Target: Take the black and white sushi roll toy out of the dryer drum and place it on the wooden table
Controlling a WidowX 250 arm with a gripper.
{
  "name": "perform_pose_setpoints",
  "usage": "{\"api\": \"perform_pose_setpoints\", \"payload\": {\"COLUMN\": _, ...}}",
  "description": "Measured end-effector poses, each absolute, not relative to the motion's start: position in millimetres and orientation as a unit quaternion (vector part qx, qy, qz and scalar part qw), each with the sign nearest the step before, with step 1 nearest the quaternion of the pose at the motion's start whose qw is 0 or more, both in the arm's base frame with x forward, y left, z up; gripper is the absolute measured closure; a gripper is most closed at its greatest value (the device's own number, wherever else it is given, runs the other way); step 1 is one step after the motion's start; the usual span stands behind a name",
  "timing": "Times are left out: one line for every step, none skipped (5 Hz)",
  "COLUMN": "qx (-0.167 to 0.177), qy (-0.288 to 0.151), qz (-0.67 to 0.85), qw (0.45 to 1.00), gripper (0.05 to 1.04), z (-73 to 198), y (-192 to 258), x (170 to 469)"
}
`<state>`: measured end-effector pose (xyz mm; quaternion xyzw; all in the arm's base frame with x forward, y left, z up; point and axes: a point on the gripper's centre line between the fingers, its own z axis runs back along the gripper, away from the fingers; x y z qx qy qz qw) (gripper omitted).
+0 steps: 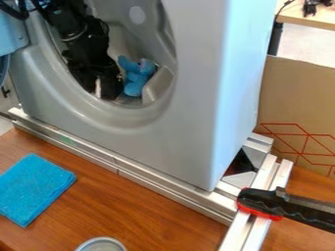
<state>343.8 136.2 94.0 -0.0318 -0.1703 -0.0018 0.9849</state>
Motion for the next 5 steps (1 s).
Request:
{"api": "perform_pose_setpoints", "payload": {"qx": -0.045, "qy": -0.181, "qz": 0.003, "qw": 0.982, "gripper": 0.122, "z": 92, "y": 134, "x": 349}}
{"api": "perform_pose_setpoints", "payload": {"qx": -0.052, "qy": -0.196, "qz": 0.025, "qw": 0.979, "gripper": 0.246, "z": 89, "y": 133, "x": 352}}
{"api": "perform_pose_setpoints", "payload": {"qx": -0.043, "qy": -0.193, "qz": 0.041, "qw": 0.979, "gripper": 0.421, "z": 87, "y": 134, "x": 346}}
{"api": "perform_pose_setpoints", "payload": {"qx": -0.032, "qy": -0.166, "qz": 0.054, "qw": 0.984, "gripper": 0.492, "z": 87, "y": 131, "x": 316}}
{"api": "perform_pose_setpoints", "payload": {"qx": 0.008, "qy": -0.131, "qz": 0.095, "qw": 0.987, "gripper": 0.494, "z": 87, "y": 141, "x": 280}}
